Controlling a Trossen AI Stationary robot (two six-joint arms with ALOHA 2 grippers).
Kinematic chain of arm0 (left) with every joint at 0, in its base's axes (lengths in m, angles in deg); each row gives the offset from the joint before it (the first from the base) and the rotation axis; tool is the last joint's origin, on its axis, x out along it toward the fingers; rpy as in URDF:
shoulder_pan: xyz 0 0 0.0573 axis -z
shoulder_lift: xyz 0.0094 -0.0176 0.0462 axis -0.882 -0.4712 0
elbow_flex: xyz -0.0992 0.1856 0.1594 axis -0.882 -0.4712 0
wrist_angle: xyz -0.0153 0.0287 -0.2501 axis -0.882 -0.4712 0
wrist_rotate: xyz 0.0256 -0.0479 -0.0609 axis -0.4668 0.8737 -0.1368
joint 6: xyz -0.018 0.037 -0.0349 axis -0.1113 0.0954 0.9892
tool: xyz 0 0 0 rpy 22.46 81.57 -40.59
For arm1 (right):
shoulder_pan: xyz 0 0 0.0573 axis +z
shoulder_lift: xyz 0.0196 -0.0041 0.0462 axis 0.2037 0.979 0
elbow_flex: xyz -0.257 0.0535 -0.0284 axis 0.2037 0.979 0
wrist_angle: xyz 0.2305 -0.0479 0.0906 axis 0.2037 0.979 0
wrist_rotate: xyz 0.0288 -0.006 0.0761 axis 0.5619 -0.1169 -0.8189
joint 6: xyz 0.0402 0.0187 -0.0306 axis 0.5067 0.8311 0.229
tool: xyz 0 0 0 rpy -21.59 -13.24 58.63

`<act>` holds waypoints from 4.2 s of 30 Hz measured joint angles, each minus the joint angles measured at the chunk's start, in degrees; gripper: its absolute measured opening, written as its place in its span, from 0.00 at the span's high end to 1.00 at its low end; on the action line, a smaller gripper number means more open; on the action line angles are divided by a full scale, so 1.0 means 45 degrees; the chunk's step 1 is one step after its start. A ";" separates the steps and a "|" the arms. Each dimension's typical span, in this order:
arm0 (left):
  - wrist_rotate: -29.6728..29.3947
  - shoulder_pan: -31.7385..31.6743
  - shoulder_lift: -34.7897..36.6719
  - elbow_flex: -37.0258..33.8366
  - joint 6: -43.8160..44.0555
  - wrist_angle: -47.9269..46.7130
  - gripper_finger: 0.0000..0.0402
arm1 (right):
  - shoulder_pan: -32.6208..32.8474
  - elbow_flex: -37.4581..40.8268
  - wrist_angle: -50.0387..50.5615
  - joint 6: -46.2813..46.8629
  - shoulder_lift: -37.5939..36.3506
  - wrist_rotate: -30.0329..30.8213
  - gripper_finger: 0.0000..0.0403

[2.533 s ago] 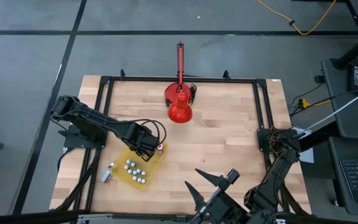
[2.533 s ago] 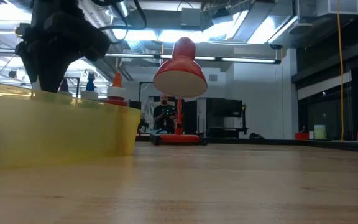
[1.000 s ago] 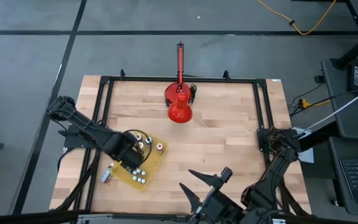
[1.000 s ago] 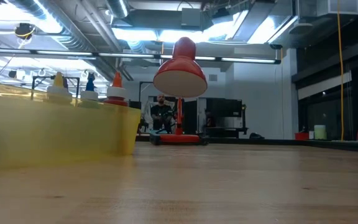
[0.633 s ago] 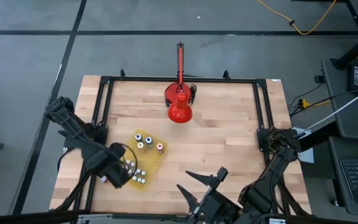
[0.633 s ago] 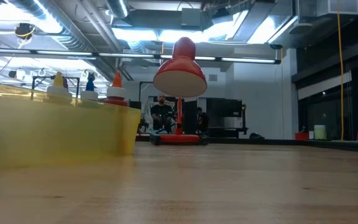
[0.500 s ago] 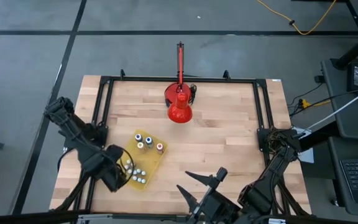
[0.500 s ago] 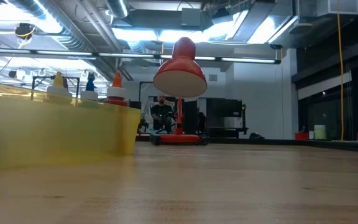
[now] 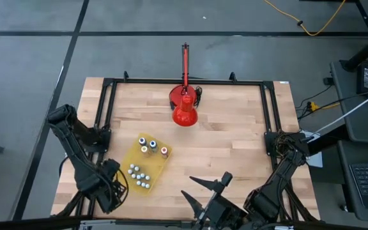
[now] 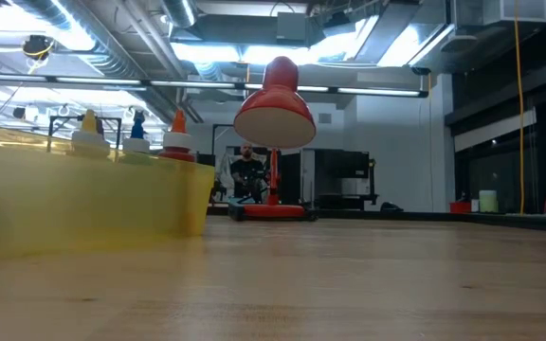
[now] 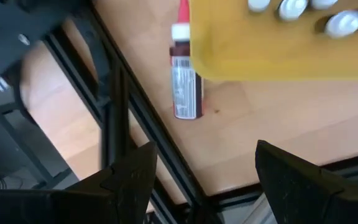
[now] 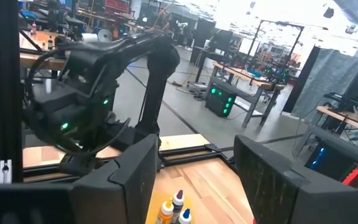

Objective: Pick & Place food coloring
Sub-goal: Put the large pink food coloring bottle into the yellow bin

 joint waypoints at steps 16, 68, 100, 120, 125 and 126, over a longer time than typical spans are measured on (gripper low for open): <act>0.0412 0.0311 -0.0188 -0.4328 0.0229 0.4532 0.35 | 0.0000 0.0000 0.0000 -0.0120 0.0000 0.0000 0.47; -0.1187 0.0291 -0.0174 -0.6708 -0.1083 0.6603 0.70 | -0.0704 0.0000 0.0189 0.0832 0.0000 -0.2730 0.47; -0.2555 0.0575 0.0098 0.1836 -0.3648 0.4973 0.75 | -0.0695 0.0000 0.0170 0.0881 0.0010 -0.2739 0.47; -1.2943 -0.0389 0.0116 0.5489 -1.2078 0.5530 0.75 | -0.0759 0.0000 -0.0470 0.3200 0.0015 -0.5954 0.47; -1.4227 -0.0389 0.0113 0.5973 -1.6001 0.7948 0.75 | -0.1007 0.0000 -0.0496 0.3775 0.0015 -0.5771 0.47; -1.4346 -0.0409 0.0113 0.5977 -1.6846 0.8647 0.75 | -0.1131 0.0000 -0.0496 0.3902 0.0015 -0.6006 0.47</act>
